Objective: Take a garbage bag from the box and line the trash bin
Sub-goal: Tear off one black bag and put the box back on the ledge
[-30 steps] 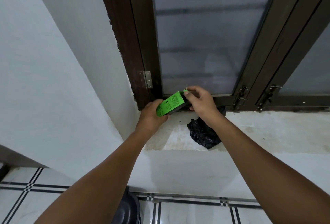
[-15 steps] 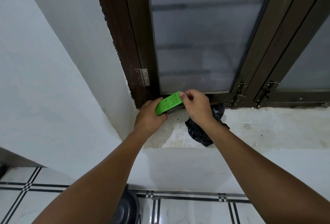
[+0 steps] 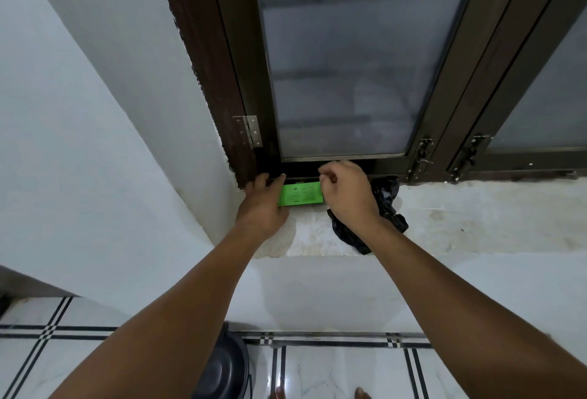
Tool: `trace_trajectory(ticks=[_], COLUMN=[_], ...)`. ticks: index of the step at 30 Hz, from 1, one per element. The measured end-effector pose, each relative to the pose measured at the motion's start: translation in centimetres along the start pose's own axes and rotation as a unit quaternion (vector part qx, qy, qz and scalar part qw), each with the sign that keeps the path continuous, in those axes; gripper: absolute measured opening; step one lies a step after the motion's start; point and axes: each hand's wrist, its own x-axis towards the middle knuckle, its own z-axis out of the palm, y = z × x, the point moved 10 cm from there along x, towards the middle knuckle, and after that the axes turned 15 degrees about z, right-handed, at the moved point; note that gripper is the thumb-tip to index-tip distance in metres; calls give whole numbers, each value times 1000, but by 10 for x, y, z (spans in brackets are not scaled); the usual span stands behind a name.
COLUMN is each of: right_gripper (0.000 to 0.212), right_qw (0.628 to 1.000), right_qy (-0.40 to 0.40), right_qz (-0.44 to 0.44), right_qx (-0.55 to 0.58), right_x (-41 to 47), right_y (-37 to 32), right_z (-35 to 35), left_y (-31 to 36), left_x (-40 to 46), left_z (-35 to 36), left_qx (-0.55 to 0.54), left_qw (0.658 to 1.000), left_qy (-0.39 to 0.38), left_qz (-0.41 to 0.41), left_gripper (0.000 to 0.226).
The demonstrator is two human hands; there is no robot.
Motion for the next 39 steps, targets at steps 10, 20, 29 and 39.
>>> trace_trajectory(ticks=[10,20,29,39], right_gripper=[58,42,29,30], right_qw=[937,968,935,889], right_qy=[86,99,182,40], right_qz=[229,224,167,241], right_qx=[-249,50,255,387], right_x=[-11,-36,-78,-140], right_y=[74,72,31,24], right_z=[-54,-61,-83,-77], left_y=[12,32,80,103], left_x=[-4,-18,-37,-129], left_z=[4,-19,-22,6], left_qx=[128,113,-319,-570], left_qw=[991,982,929,820], left_qy=[-3,106,147,-50], left_qz=[46,110,121,29], left_gripper=[71,54,55,51])
